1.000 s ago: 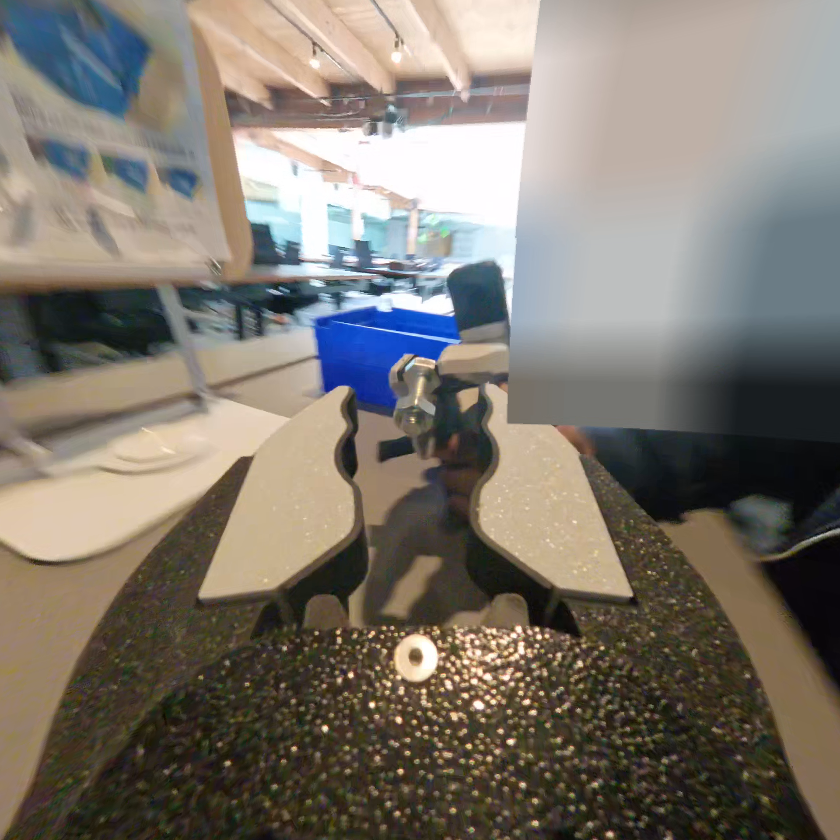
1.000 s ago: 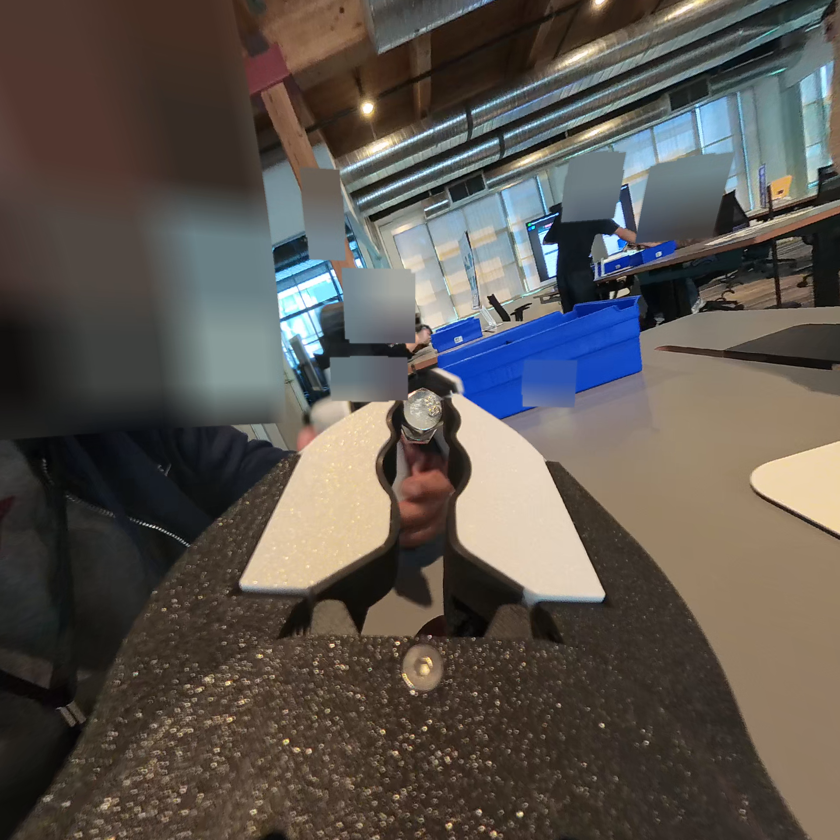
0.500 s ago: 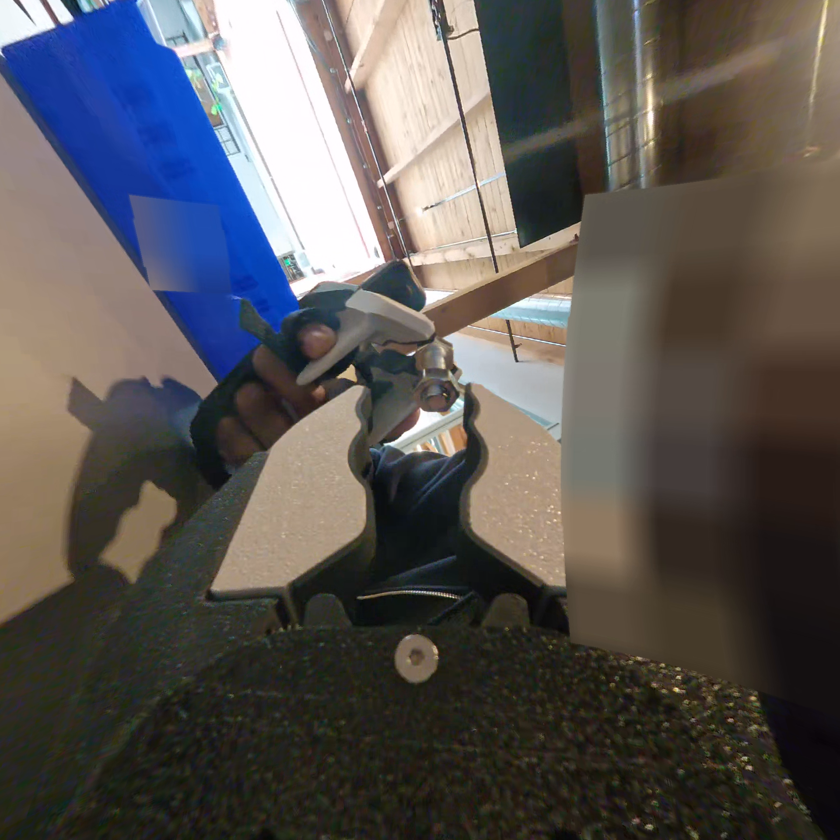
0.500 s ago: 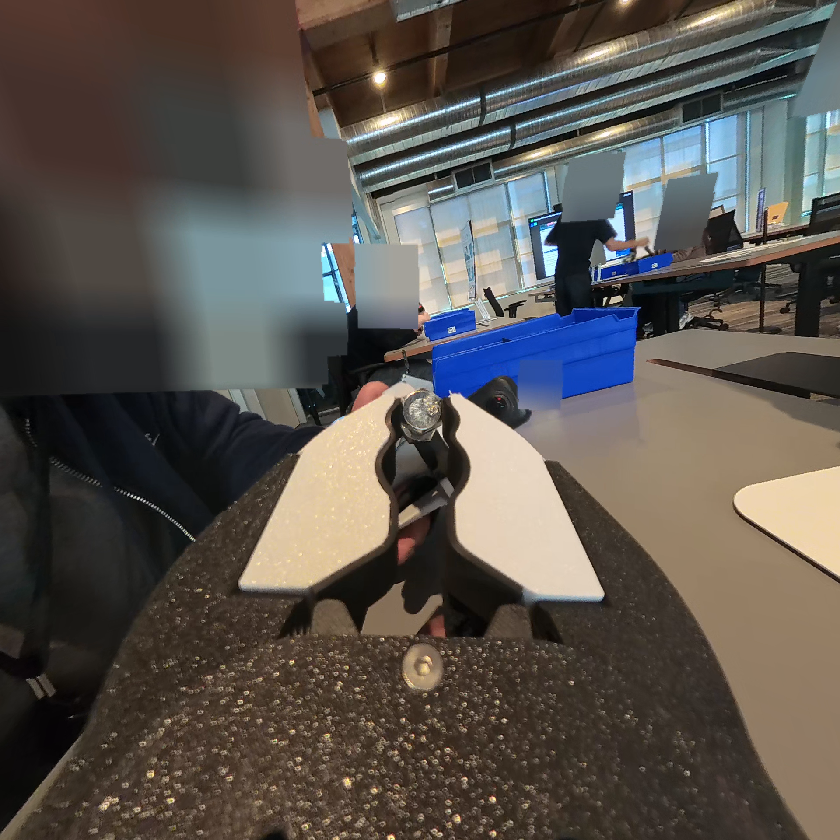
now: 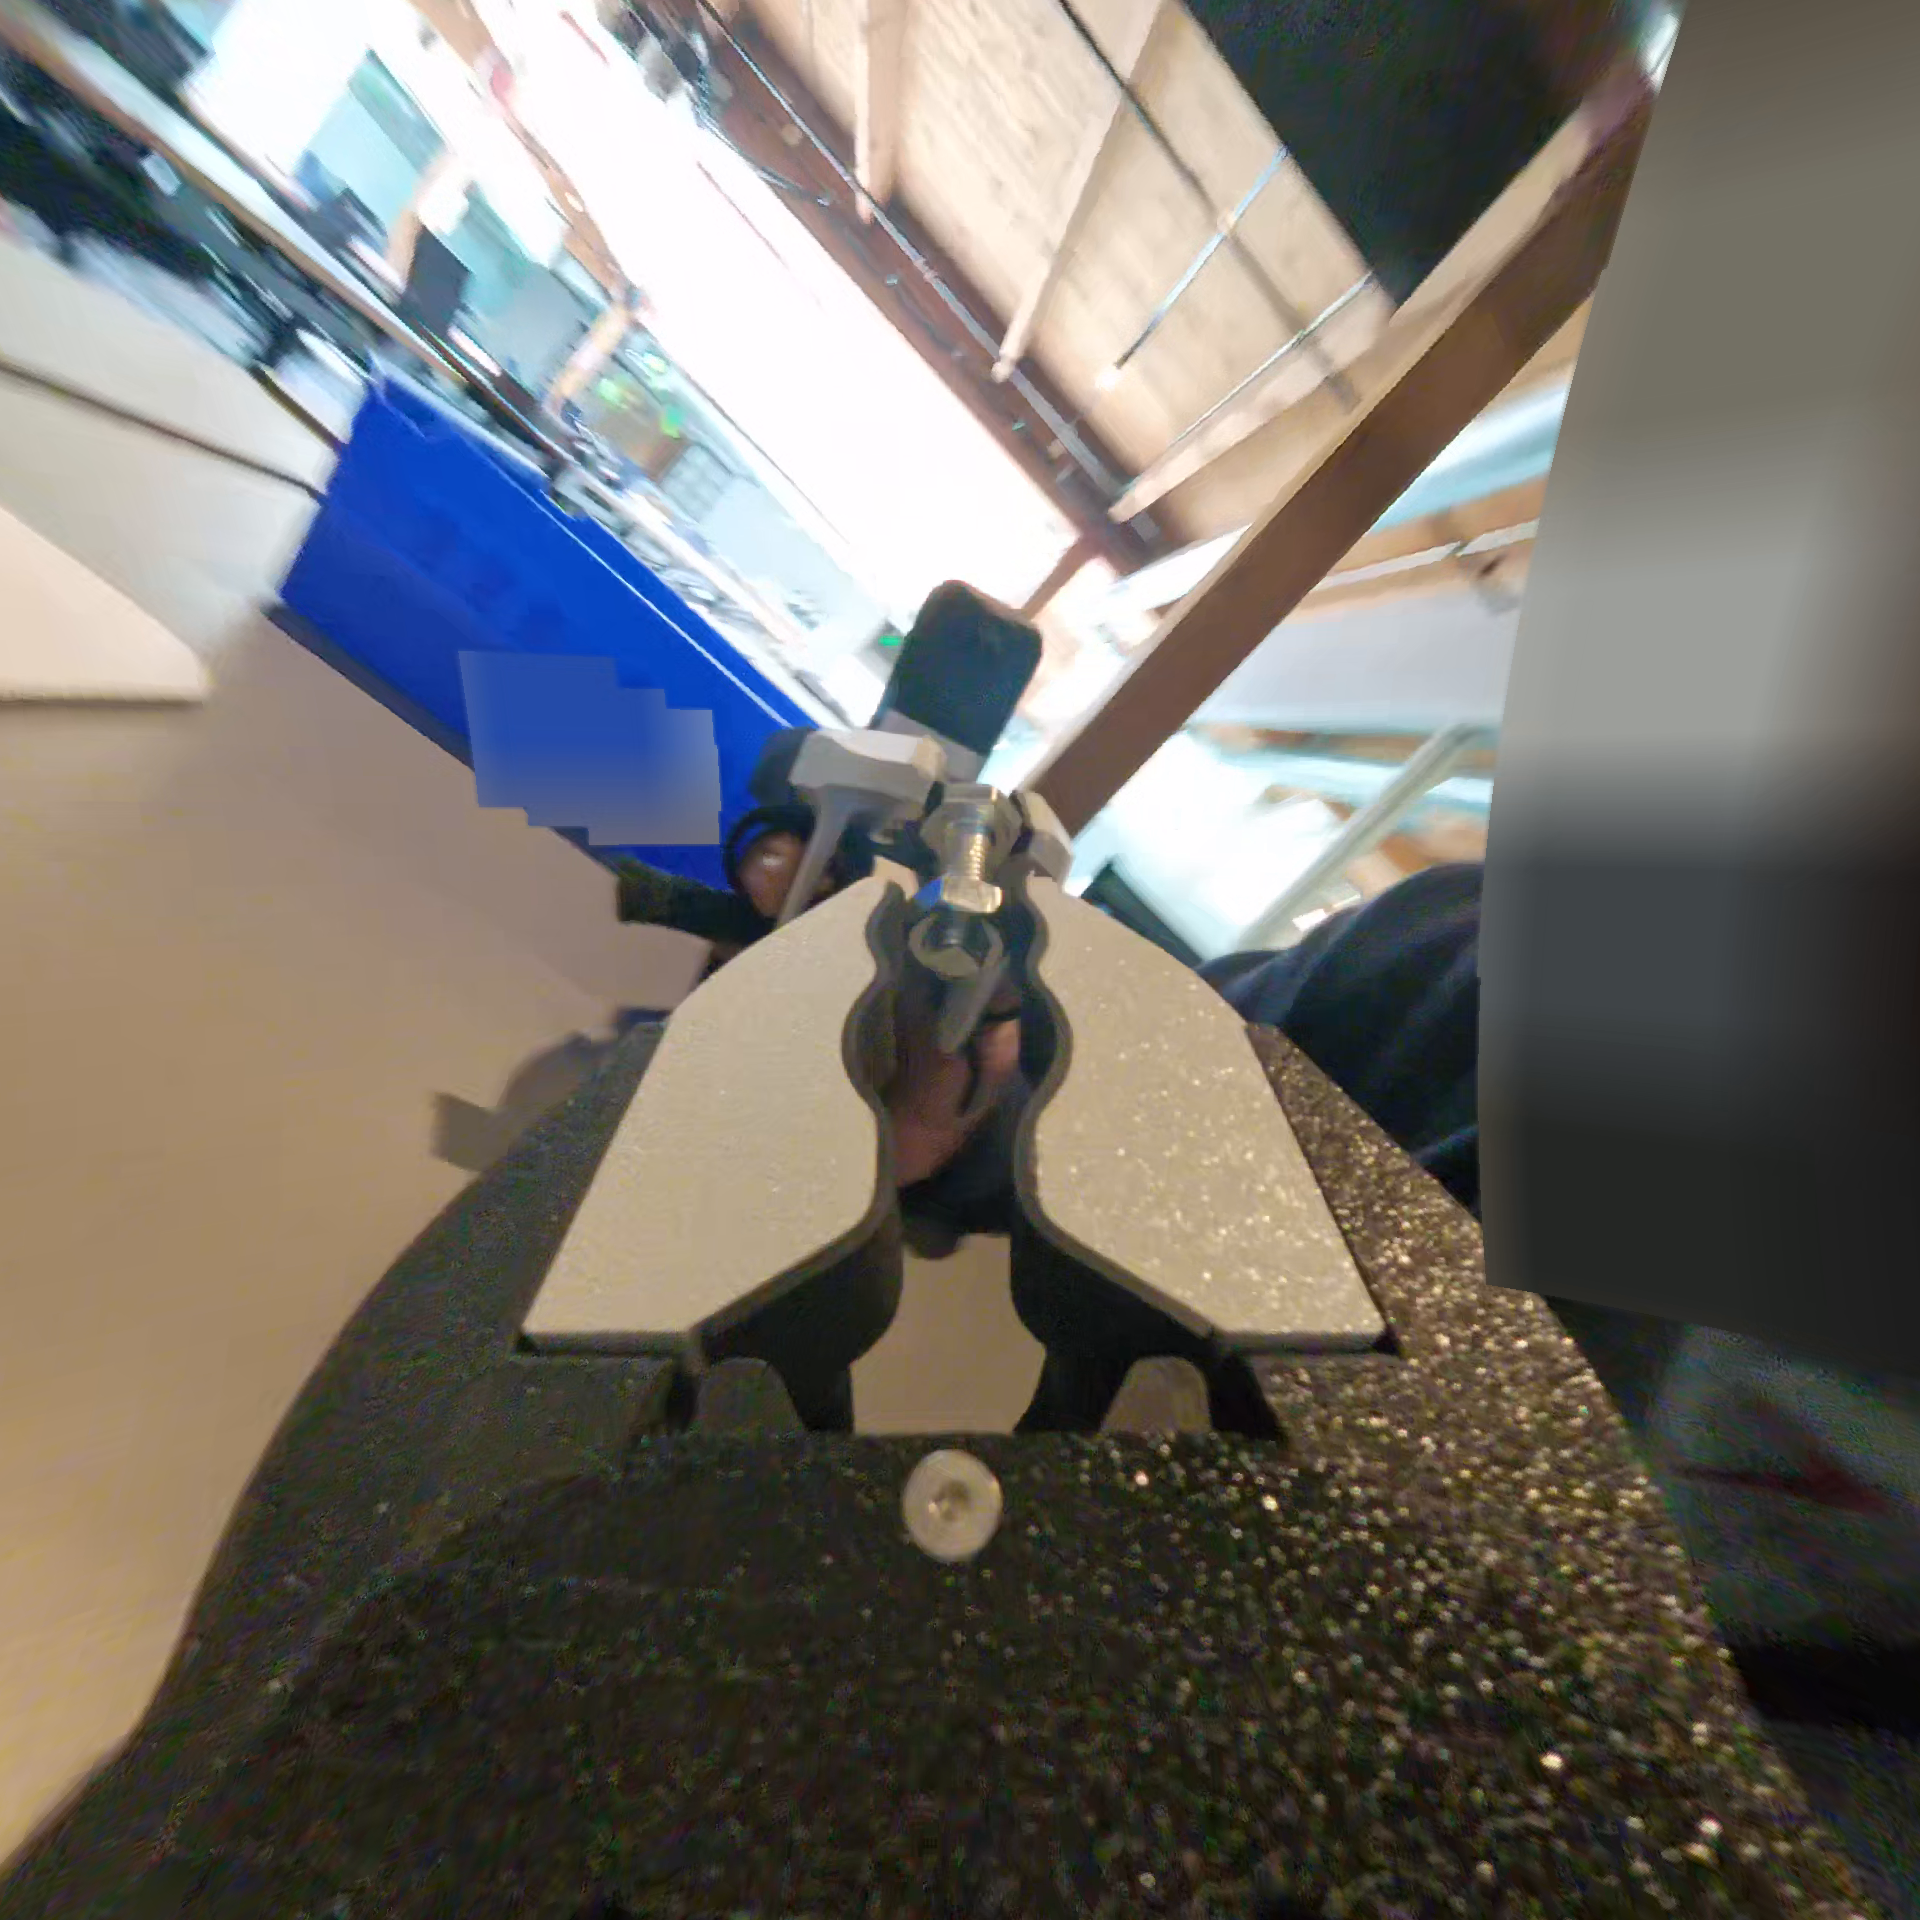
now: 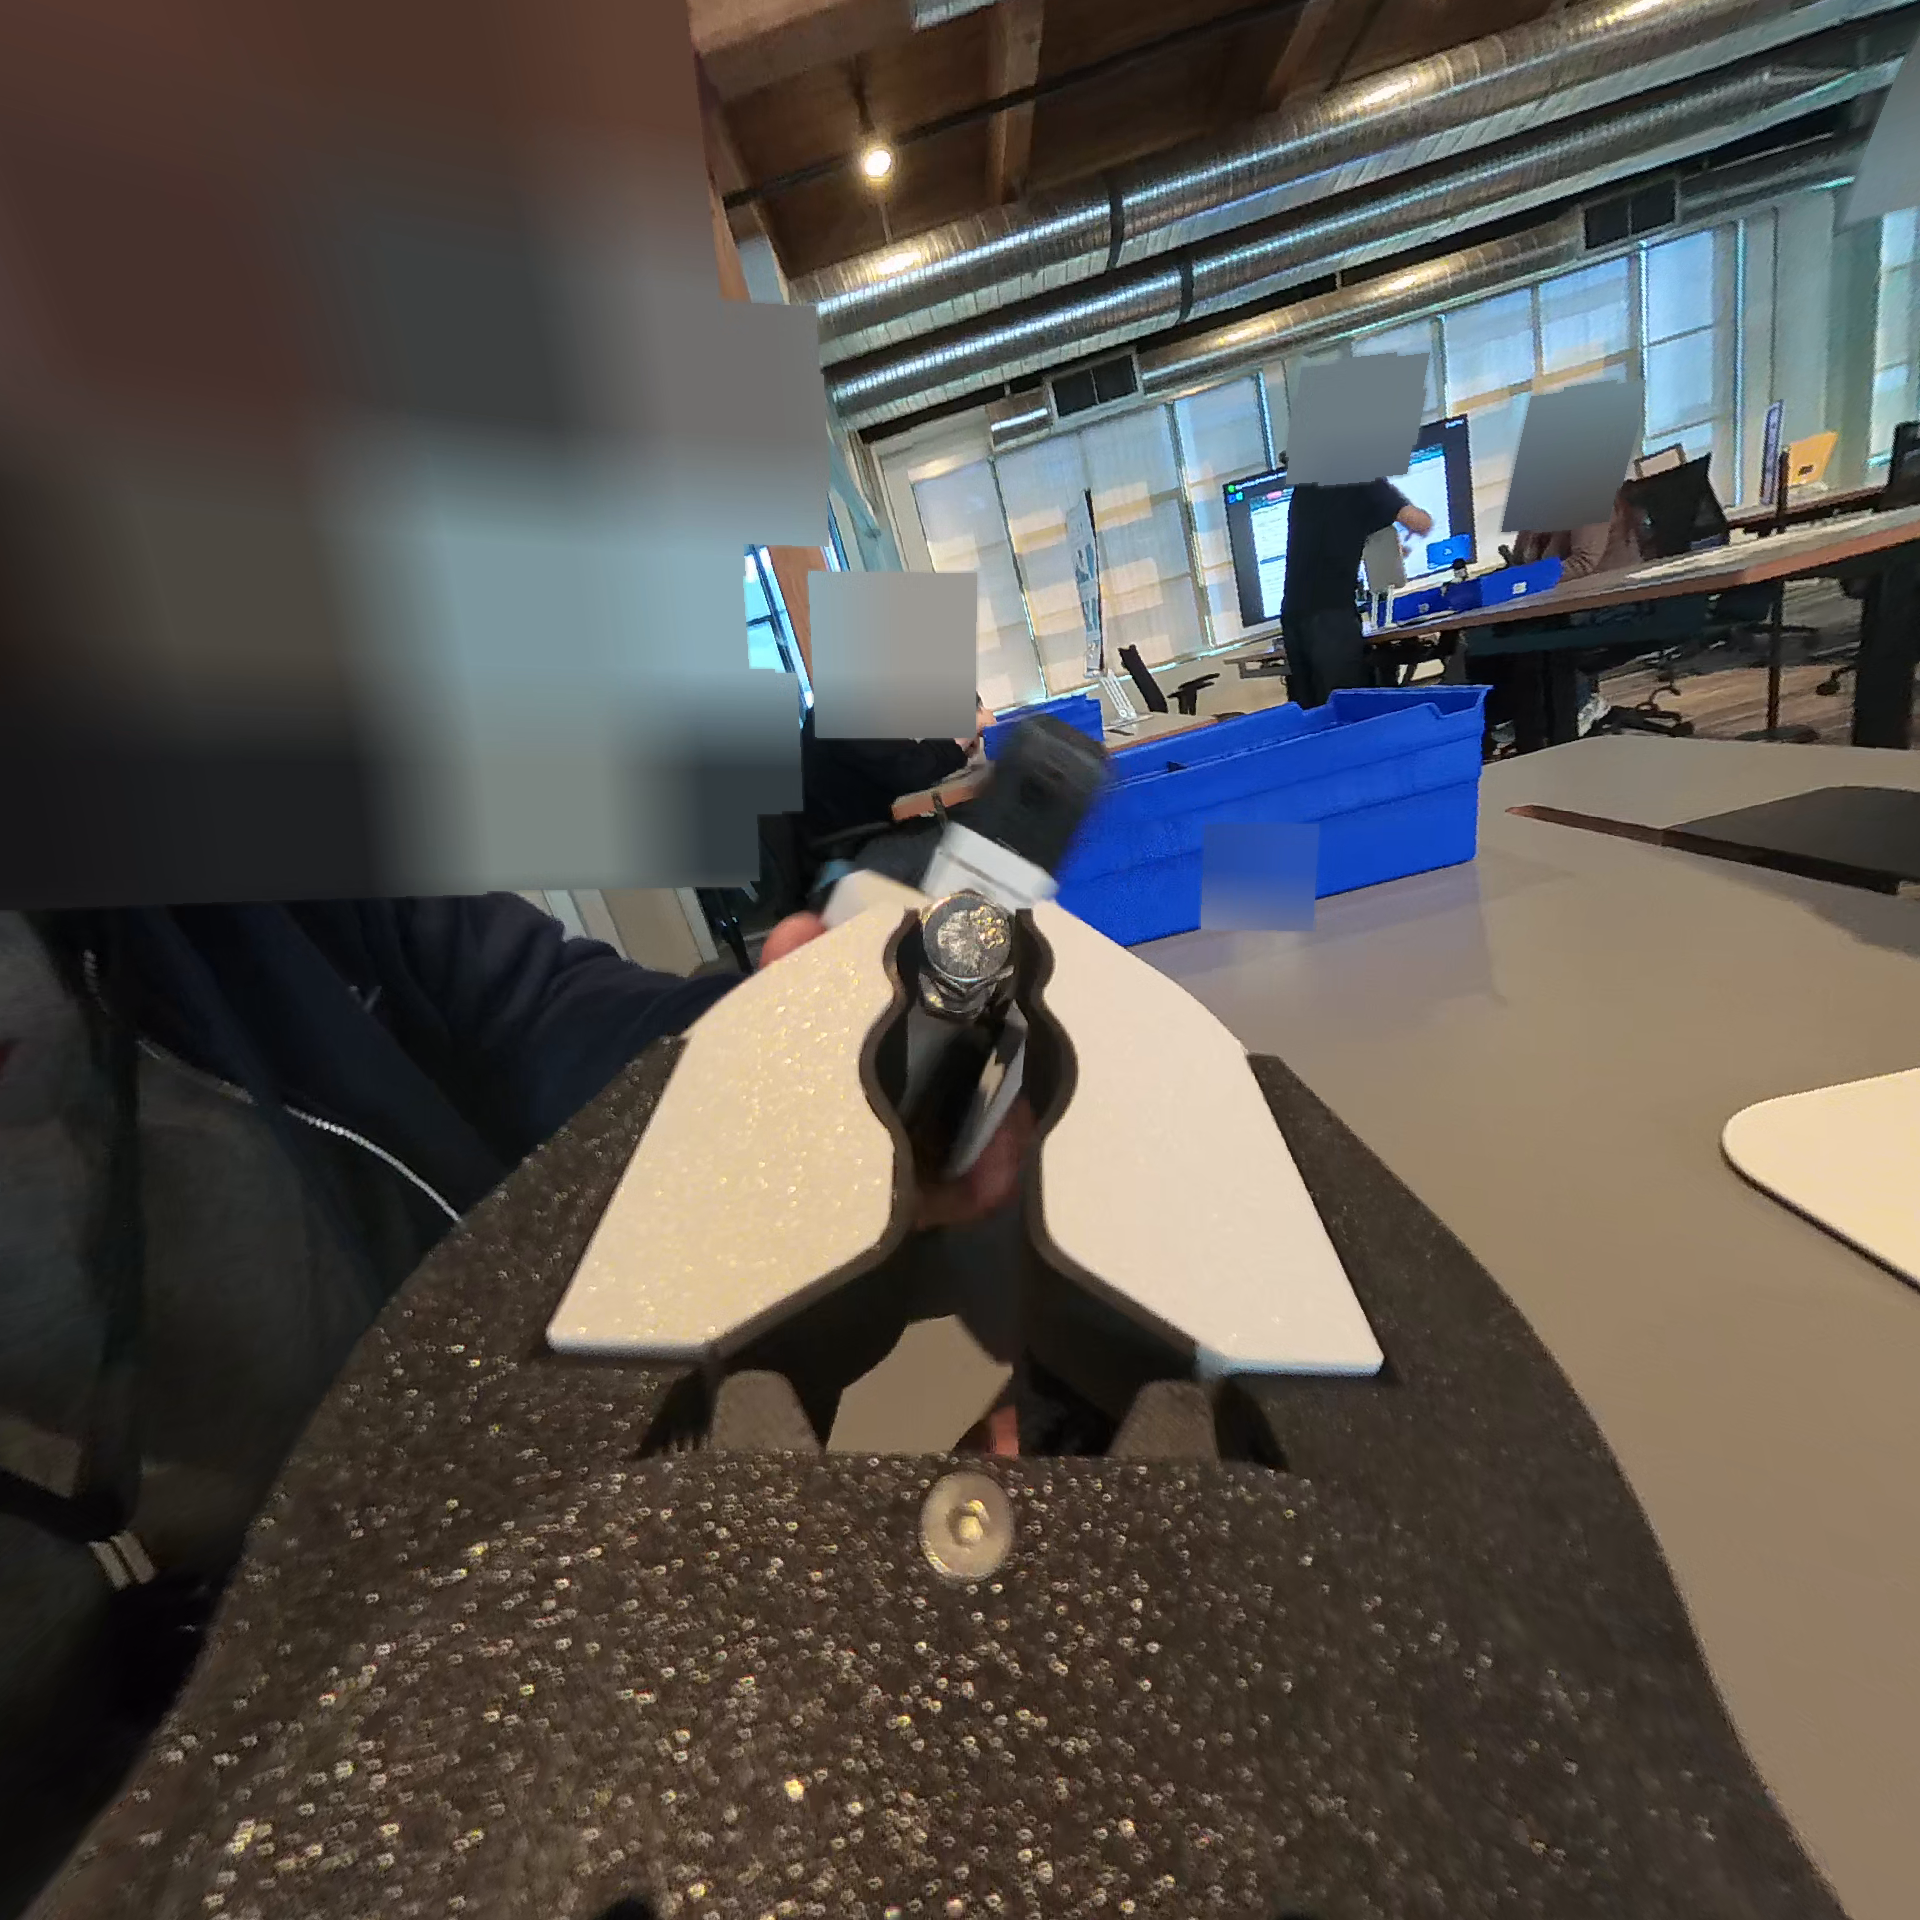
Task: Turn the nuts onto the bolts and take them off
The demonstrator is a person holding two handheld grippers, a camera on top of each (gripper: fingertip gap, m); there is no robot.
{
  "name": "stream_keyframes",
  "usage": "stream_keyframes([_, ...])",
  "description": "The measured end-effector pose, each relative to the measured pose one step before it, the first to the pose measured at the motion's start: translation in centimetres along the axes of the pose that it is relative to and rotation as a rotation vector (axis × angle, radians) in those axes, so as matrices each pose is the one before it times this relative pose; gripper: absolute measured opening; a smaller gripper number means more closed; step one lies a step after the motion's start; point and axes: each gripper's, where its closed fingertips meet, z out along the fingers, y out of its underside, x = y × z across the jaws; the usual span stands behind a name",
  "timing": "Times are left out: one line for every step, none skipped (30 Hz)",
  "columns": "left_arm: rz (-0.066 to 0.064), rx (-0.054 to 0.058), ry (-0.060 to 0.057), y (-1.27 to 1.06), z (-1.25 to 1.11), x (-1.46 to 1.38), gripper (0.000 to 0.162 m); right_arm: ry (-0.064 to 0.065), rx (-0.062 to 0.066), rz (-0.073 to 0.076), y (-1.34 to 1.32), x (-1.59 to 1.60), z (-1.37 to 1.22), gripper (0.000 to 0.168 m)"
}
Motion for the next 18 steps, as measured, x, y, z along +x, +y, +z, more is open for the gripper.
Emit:
stream_keyframes([0.1175, -0.0125, -0.0507, -0.031, -0.010, -0.120, 0.018, 0.0017, 0.0037, 0.0094, -0.010, 0.050, -0.009, 0.016])
stream_keyframes([0.1355, -0.0132, -0.0538, -0.004, 0.005, -0.111, 0.018, 0.0003, 0.0041, 0.0087, -0.023, 0.025, -0.004, 0.016])
stream_keyframes([0.1524, -0.0160, -0.0589, 0.003, 0.002, -0.102, 0.018, -0.0007, 0.0047, 0.0088, -0.017, -0.004, -0.003, 0.016])
stream_keyframes([0.1679, -0.0168, -0.0664, -0.026, -0.027, -0.105, 0.018, -0.0008, 0.0055, 0.0094, -0.028, -0.010, 0.003, 0.016])
stream_keyframes([0.1754, -0.0186, -0.0669, -0.036, -0.016, -0.102, 0.018, -0.0016, 0.0062, 0.0103, -0.026, -0.033, 0.003, 0.016])
stream_keyframes([0.1716, -0.0178, -0.0669, -0.035, -0.031, -0.153, 0.018, -0.0004, 0.0047, 0.0097, -0.007, -0.003, 0.003, 0.016])
stream_keyframes([0.1490, -0.0182, -0.0640, -0.017, -0.035, -0.147, 0.019, -0.0002, 0.0033, 0.0072, 0.004, 0.006, -0.005, 0.016])
stream_keyframes([0.1150, -0.0121, -0.0557, -0.030, -0.009, -0.137, 0.019, -0.0011, 0.0038, 0.0048, -0.042, -0.002, 0.001, 0.016])
stream_keyframes([0.0655, 0.0026, -0.0389, -0.135, -0.021, -0.064, 0.020, -0.0004, 0.0060, 0.0046, -0.077, 0.009, -0.034, 0.016])
stream_keyframes([-0.0001, 0.0220, -0.0117, -0.280, -0.049, 0.011, 0.025, 0.0012, 0.0080, 0.0057, -0.104, 0.056, -0.085, 0.016])
stream_keyframes([-0.0665, 0.0277, 0.0194, -0.319, -0.063, 0.067, 0.030, 0.0032, 0.0081, 0.0057, -0.132, 0.107, -0.099, 0.016])
stream_keyframes([-0.1117, 0.0304, 0.0342, -0.340, -0.055, 0.010, 0.034, 0.0040, 0.0064, 0.0039, -0.115, 0.117, -0.098, 0.016])
stream_keyframes([-0.1360, 0.0278, 0.0291, -0.292, -0.063, -0.256, 0.038, 0.0042, 0.0043, 0.0004, -0.102, 0.108, -0.095, 0.016])
stream_keyframes([-0.1525, 0.0166, 0.0254, -0.140, -0.046, -0.389, 0.041, 0.0043, 0.0022, -0.0036, -0.087, 0.097, -0.061, 0.016])
stream_keyframes([-0.1653, 0.0017, 0.0379, 0.039, 0.009, -0.310, 0.041, 0.0037, 0.0000, -0.0055, -0.046, 0.064, -0.057, 0.016])
stream_keyframes([-0.1723, -0.0076, 0.0543, 0.165, 0.031, -0.130, 0.041, 0.0028, -0.0007, -0.0062, -0.042, 0.043, -0.028, 0.016])
stream_keyframes([-0.1695, -0.0101, 0.0597, 0.173, 0.024, -0.077, 0.040, 0.0024, -0.0018, -0.0062, -0.005, 0.033, -0.012, 0.016])
stream_keyframes([-0.1577, -0.0024, 0.0647, 0.092, -0.040, 0.048, 0.036, 0.0016, -0.0017, -0.0063, -0.001, 0.015, -0.002, 0.016])
